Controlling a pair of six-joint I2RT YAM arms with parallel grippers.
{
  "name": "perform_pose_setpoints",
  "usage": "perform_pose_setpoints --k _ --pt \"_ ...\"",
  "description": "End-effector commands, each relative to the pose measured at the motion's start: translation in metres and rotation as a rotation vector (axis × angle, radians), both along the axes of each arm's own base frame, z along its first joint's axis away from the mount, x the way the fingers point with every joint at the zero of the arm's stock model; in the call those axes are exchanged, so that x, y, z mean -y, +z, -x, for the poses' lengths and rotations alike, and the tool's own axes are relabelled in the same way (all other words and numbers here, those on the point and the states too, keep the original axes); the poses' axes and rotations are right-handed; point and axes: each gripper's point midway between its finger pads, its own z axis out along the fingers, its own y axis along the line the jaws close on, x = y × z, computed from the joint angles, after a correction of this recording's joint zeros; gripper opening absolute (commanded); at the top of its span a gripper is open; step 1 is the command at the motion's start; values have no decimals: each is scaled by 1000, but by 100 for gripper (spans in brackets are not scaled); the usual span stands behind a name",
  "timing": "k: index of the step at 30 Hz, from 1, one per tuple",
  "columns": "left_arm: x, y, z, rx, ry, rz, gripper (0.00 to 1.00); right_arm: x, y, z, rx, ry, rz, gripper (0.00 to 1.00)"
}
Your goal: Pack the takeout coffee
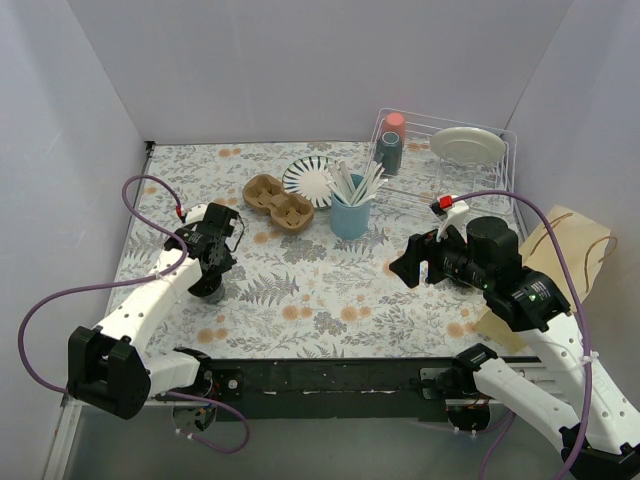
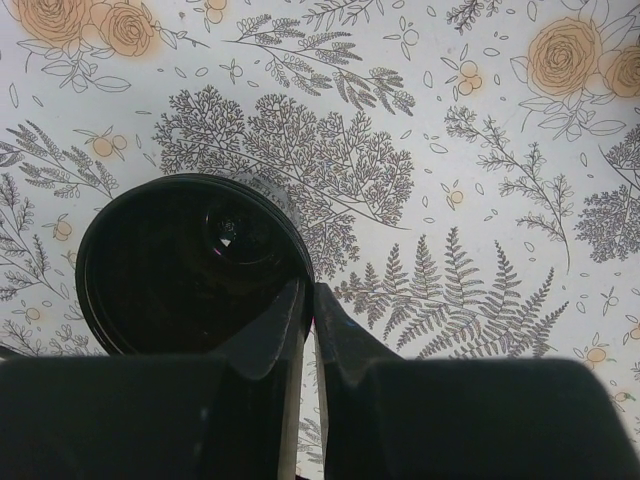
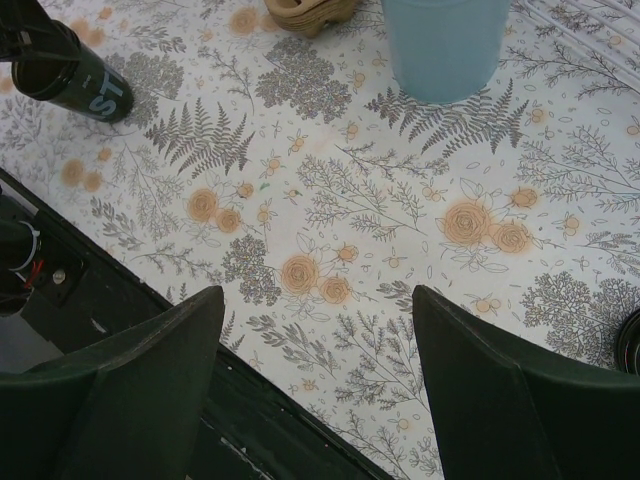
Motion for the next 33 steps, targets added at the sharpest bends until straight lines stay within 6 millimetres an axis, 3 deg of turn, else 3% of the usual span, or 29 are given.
perform_pose_setpoints --k 1,3,6,10,13,17,21,33 --pt "-1 21 -7 70 -6 0 7 -1 12 -2 34 0 -22 84" --pt "1 22 -8 73 -12 9 6 -1 12 -2 34 2 -22 84" --pt "0 21 -7 63 -13 4 14 -1 11 -1 29 1 -21 83" --pt "1 21 -7 60 -22 7 0 0 10 -1 26 -1 -20 84" --pt "2 22 -7 66 -27 9 0 0 9 -1 25 -1 -19 84" --pt "0 23 -6 55 -23 -6 16 0 8 -1 22 -3 -17 84" --pt "1 24 -7 58 -31 2 0 0 7 -1 18 -1 -13 84" --pt "-5 40 -9 60 -43 -43 0 0 1 -1 -1 -3 -2 84"
